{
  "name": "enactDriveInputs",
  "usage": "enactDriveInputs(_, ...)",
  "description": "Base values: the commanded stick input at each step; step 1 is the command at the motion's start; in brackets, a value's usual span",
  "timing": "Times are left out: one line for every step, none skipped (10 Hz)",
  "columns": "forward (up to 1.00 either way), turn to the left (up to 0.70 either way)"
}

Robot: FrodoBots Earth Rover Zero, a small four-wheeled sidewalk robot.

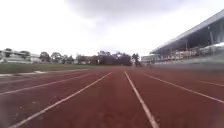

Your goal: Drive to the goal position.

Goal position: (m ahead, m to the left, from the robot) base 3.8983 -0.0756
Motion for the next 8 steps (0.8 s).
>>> enactDriveInputs(0.45, 0.00)
enactDriveInputs(0.45, 0.00)
enactDriveInputs(0.45, 0.00)
enactDriveInputs(0.45, 0.00)
enactDriveInputs(0.45, 0.00)
enactDriveInputs(0.45, 0.00)
enactDriveInputs(0.45, 0.00)
enactDriveInputs(0.45, 0.00)
